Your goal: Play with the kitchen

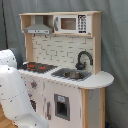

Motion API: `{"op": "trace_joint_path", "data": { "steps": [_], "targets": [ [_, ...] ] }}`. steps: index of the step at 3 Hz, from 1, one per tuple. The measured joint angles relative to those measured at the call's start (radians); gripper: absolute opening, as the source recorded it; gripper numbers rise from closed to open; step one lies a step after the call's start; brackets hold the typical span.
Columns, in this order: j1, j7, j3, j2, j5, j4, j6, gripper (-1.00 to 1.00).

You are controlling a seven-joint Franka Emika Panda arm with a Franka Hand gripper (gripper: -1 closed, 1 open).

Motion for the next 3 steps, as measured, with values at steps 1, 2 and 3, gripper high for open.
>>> {"op": "trace_joint_path", "data": {
  "steps": [1,2,3],
  "targets": [
    [0.031,-0.098,0.001,0.007,0.004,0.002,-0.041,1.0],
    [0.055,-0.19,0.001,0.037,0.004,0.005,-0.093,1.0],
    [0.081,-0.288,0.001,0.084,0.004,0.004,-0.149,1.0]
  ]
}}
